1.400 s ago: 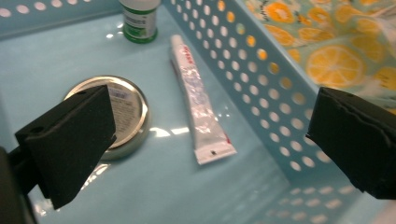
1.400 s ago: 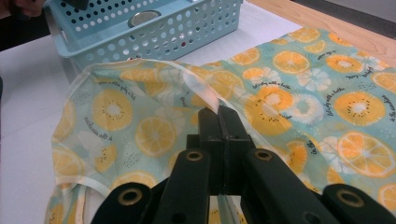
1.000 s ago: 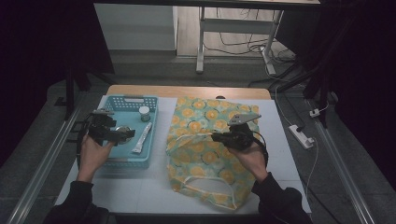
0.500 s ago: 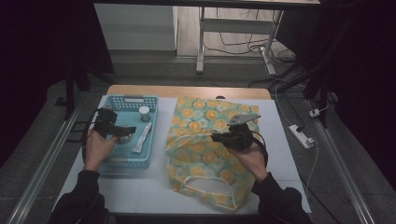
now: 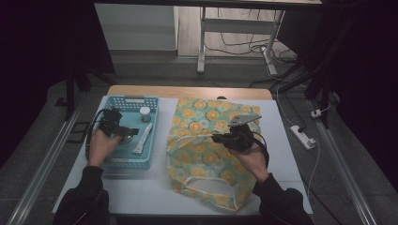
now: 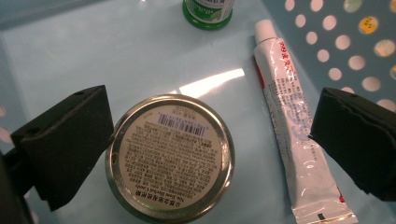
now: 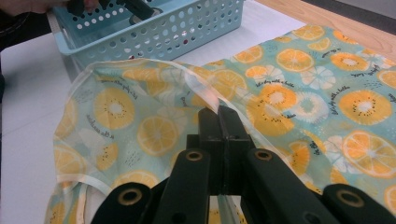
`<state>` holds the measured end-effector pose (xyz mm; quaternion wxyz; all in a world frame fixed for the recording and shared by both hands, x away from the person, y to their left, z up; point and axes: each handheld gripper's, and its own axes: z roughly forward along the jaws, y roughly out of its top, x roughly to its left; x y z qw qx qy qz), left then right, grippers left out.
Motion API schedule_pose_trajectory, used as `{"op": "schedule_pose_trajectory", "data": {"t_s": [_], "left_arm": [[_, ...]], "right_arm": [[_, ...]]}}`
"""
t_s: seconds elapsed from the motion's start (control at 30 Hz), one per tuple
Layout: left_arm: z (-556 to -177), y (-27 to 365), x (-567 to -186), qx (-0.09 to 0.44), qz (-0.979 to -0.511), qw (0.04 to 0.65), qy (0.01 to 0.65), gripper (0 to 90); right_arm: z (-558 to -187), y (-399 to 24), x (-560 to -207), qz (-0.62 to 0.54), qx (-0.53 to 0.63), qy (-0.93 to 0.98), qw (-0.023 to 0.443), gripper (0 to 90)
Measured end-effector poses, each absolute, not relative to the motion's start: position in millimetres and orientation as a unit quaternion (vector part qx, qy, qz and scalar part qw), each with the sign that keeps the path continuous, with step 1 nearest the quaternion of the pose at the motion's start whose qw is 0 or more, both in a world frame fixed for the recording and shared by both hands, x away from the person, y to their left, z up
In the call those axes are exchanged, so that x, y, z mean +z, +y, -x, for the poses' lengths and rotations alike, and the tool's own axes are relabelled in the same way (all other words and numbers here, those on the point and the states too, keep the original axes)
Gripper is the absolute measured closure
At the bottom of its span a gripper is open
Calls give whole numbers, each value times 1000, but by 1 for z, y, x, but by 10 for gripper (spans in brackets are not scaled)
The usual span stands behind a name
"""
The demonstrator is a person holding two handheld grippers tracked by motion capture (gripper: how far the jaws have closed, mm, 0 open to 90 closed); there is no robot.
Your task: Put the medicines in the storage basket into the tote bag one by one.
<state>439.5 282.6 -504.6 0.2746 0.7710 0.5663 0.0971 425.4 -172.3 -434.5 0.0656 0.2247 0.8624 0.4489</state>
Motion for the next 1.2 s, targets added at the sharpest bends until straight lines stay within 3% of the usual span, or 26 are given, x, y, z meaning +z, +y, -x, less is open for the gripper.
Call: {"op": "schedule_pose_trajectory", "data": {"t_s": [0.73,0.97,1.2], "left_arm": [[-451,279,-521,62,-772,164,611,44],[-450,279,-520,71,-768,144,620,197],[-449,278,-519,73,-766,140,624,205]], "right_arm": [[-424,-172,-434,-223,448,863,66,895],[-424,-172,-434,-223,450,862,66,895],[-424,-172,-434,-223,449,863,66,895]]}}
